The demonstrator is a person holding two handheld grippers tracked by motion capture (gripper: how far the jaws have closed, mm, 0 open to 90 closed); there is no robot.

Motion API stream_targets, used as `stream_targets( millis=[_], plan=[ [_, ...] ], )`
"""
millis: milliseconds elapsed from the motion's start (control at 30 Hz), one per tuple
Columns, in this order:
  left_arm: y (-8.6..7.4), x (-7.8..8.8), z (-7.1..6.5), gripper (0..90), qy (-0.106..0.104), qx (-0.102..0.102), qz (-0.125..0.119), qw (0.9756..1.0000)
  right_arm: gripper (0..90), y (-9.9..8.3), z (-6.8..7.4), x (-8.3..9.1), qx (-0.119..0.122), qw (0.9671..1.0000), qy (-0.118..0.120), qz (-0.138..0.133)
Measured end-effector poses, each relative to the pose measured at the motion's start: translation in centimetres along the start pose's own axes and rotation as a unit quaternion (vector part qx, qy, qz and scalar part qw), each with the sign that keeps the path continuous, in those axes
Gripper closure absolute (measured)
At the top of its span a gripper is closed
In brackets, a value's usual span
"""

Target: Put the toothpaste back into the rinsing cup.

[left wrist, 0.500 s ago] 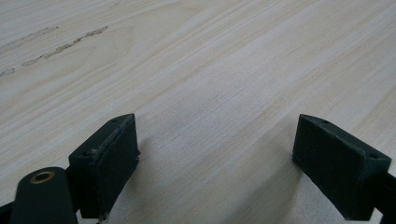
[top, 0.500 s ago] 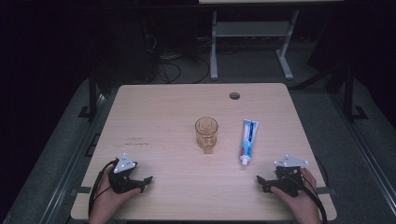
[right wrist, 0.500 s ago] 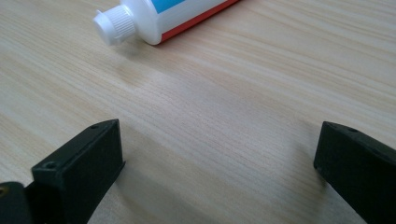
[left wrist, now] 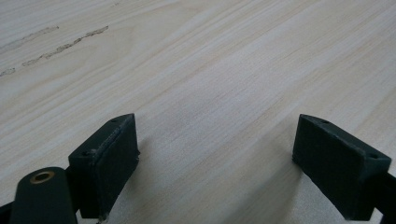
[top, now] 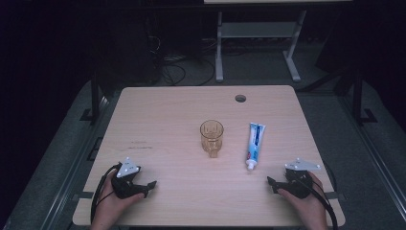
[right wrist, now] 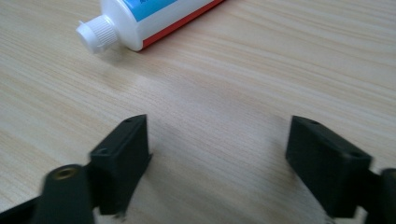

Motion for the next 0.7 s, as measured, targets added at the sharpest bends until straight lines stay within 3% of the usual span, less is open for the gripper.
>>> stream_targets(
  millis=[100, 433, 700],
  plan=[
    [0.0, 0.0, 0.0, 13.2, 0.000, 0.000, 0.000, 1.0000, 34.2, 0.1, -0.2, 0.4, -0.009, 0.9999, 0.006, 0.000],
    [0.0, 0.0, 0.0, 13.2, 0.000, 0.000, 0.000, 1.0000, 66.6, 1.0, -0.3, 0.7, -0.005, 0.9993, 0.036, -0.005],
    [0.0, 0.0, 0.0, 13.2, 0.000, 0.000, 0.000, 1.0000, 87.9, 2.1, -0.3, 0.8, -0.004, 0.9980, 0.061, -0.012]
  ],
)
Point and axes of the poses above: each handheld gripper's, and its own axes: x roughly backward along the jaws, y roughly out of its top, z roughly to its left, the point moved 1 cm from there along -x, roughly forward along the jaws, and after that the axes turned 6 degrees about -y, right-handed, at the moved point
